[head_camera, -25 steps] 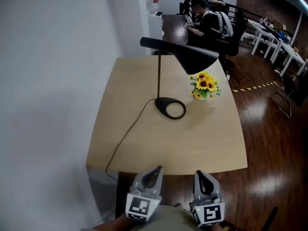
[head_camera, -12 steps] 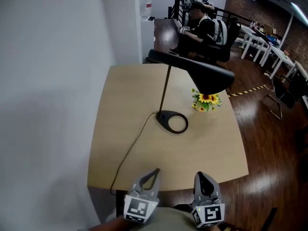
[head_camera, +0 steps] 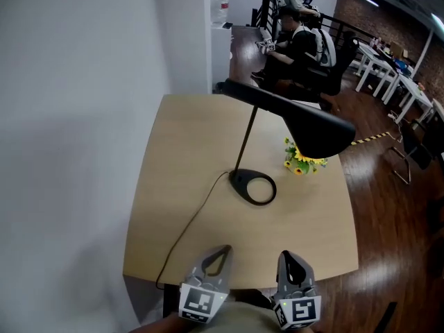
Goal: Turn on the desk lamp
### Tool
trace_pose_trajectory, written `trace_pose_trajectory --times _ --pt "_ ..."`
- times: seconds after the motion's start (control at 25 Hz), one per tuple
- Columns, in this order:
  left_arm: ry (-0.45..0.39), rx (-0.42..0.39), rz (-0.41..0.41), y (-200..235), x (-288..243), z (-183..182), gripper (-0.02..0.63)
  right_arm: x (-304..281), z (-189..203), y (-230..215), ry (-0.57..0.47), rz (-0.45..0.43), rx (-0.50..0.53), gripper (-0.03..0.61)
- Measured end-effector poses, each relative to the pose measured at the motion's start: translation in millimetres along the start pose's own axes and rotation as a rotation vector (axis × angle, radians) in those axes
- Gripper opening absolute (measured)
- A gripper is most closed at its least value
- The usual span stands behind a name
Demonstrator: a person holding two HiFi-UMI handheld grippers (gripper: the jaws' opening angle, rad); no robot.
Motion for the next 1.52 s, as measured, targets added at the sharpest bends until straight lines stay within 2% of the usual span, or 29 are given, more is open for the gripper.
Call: trace_pose_trajectory --times 0.16,0.44,0.64,1.0,1.36,1.52 --pt "-0.012 0.000 -0.035 -8 -15 -10 -0.005 -16 5 -21 -0.001 -0.051 0.007 -0.002" --pt "0.016 -0.008 -0.119 -27 -53 -11 -0.005 -43 -2 -59 -0.004 -0.150 0.050 -0.002" --pt "0.012 -0.008 -0.159 -29 -76 -18 -0.006 -57 -1 -82 -0.019 -0.166 0.033 -0.002" --pt "0.051 -0.057 -0.107 -1 -136 -10 -0.006 -74 -6 -90 -0.026 -0.120 0.037 -0.002" --pt "0.124 -0.109 -0.082 25 -204 33 -0.006 -89 -4 -87 -0.003 -0.111 0.026 -0.002" --pt "0.153 -0.158 -0.059 26 -230 51 -0.006 -95 -3 -86 0.006 -0.107 0.021 -0.002"
Point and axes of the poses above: the fingertips, and each gripper's own axes: x backward along the fingers, y to its left, z out of its underside, the point moved 6 cm from there along x, backward along the fingers, and after that the axes turned 13 degrees about -z, right-handed, at the moved point
